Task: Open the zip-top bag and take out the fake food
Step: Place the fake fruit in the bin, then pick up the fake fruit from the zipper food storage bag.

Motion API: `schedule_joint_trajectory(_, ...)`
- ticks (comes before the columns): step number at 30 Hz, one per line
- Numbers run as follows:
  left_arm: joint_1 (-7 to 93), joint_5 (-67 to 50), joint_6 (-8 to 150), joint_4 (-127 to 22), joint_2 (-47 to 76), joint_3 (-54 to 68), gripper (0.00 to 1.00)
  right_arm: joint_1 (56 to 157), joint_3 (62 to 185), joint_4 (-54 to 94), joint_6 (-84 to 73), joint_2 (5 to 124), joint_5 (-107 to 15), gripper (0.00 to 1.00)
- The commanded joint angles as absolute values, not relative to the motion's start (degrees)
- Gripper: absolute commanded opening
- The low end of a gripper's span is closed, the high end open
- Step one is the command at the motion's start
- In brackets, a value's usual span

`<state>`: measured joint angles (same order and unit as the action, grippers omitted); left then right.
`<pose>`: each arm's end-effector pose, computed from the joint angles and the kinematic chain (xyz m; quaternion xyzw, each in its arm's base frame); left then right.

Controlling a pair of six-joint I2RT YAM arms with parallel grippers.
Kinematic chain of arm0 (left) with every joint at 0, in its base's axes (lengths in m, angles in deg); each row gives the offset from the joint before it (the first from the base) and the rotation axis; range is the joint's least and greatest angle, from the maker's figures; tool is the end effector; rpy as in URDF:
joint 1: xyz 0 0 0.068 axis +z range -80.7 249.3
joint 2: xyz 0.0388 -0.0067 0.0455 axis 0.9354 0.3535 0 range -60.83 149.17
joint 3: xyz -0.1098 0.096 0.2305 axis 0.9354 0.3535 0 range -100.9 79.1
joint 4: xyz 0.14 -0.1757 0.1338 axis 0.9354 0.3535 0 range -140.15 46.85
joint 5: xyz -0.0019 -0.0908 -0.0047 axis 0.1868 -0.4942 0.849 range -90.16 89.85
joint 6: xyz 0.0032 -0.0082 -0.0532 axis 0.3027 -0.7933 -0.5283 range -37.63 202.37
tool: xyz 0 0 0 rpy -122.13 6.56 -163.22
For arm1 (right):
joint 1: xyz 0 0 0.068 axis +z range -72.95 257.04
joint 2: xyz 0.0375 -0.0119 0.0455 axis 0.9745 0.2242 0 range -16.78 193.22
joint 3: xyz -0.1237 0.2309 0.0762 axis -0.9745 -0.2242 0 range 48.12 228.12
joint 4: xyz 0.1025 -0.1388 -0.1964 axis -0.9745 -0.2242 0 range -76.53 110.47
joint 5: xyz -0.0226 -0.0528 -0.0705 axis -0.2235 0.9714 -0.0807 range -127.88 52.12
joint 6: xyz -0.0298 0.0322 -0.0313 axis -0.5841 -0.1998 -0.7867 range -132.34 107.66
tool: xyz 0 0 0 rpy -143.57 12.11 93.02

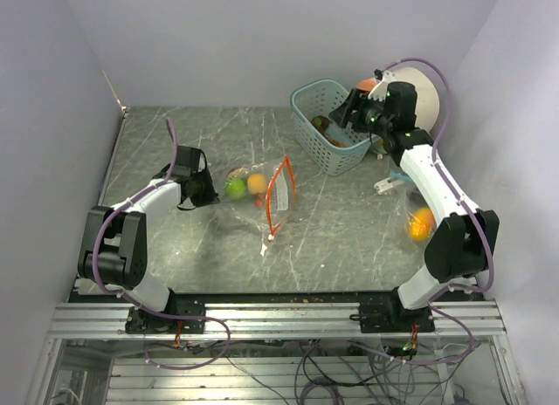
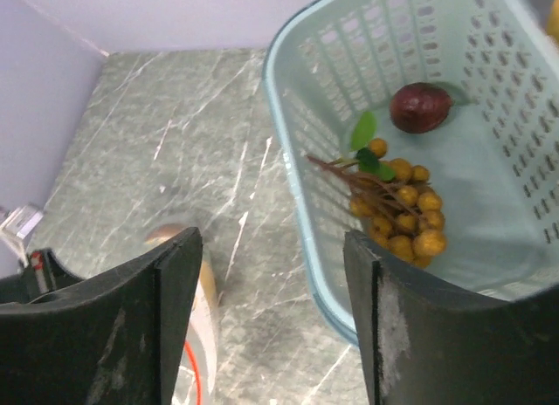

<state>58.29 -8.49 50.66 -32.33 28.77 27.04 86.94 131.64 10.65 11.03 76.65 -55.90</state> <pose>0.3044 -0.0643 0.1859 -0.1498 0.9406 -0.1727 0.2512 0.3813 0.0777 0.3576 0.0053 0.8127 0.2854 0.5080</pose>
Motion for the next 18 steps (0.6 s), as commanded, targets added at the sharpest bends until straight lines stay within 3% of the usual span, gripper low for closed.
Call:
schedule_joint_trajectory(1, 58.9, -8.4, 51.4, -32.1, 29.4, 25.7, 0.07, 91.4, 128.7, 8.8, 4.9, 74.4, -56.8, 0.6)
schedule_joint_trajectory(5, 59.0, -8.1, 51.3, -31.7, 29.3, 25.5, 0.07, 97.6, 125.8, 8.3, 4.1, 74.5, -57.3, 0.45)
schedule_joint_trajectory(12, 59.3, -8.0, 52.7, -31.3, 28.6, 25.3, 0.07, 108.5, 119.2, 10.7, 8.6, 73.7, -59.7, 0.38)
schedule_joint_trajectory(18, 59.4, -9.6, 52.2, -32.2, 28.8, 24.9, 0.07, 113.3, 113.5, 14.9, 13.8, 76.0, -61.2, 0.25)
